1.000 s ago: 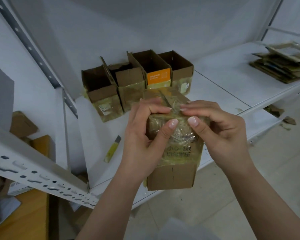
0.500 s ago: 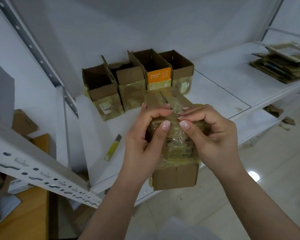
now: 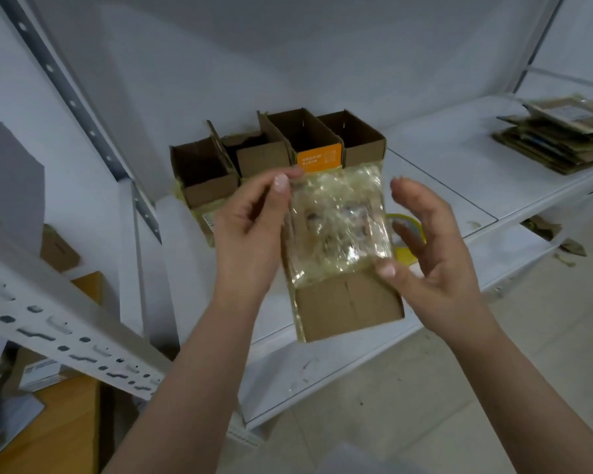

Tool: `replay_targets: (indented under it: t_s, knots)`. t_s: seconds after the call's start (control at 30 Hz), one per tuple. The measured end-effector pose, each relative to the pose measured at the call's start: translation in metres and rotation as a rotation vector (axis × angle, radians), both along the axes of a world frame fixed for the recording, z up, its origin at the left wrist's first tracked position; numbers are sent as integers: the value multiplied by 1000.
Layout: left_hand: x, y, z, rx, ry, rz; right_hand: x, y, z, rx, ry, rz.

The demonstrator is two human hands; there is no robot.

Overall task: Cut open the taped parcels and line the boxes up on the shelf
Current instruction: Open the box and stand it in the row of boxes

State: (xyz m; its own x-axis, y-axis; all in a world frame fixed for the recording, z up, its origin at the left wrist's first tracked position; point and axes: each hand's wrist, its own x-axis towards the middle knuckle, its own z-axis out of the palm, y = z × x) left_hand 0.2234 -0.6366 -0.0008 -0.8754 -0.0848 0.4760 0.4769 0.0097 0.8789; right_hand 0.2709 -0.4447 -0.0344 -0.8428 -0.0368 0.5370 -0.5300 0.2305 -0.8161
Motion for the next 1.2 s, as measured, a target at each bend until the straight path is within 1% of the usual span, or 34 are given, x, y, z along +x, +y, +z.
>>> replay_targets:
  t_s: [0.07,0.13,0.2,0.27,0.33,0.4,0.47,0.5,0.57,0.63,0.73,0.87,0.93,1.0,1.13,1.2]
  knots:
    - [-12,-5,9,119,-109,35,3,1,-5,77,-25,55]
    - [-21,-6,17,190,-179,33,4,1,-9,135,-80,116]
    - [-27,-9,24,235,-228,19,3,-2,-10,252,-174,91]
    - [-32,-10,28,257,-290,2,5,-7,-14,385,-217,-18]
    - [-34,-9,27,236,-365,-14,5,-11,-21,449,-123,-201]
    - [-34,-8,20,223,-443,-31,5,-13,-19,467,-50,-406]
    - [-31,-8,7,252,-483,-113,2,-13,-10,486,-82,-530]
    - [-29,-8,-1,228,-475,-159,-1,-13,-5,509,-125,-551]
    - [-21,-7,-14,84,-455,-193,-9,-13,-1,580,-239,-562]
    - [-9,-8,-22,-102,-459,-151,-18,-15,-1,634,-342,-577]
    - [4,-14,-32,-319,-528,-128,-34,-18,-7,661,-465,-601]
    - [11,-14,-50,-641,-589,-122,-48,-23,-16,680,-521,-557]
    - [9,-15,-59,-716,-563,-80,-47,-26,-20,700,-526,-548]
    - [6,-15,-61,-735,-540,-64,-43,-26,-23,740,-553,-524]
    - [1,-13,-60,-901,-512,8,-35,-27,-23,898,-643,-398]
    - [-1,-12,-59,-958,-487,30,-34,-28,-22,927,-659,-350]
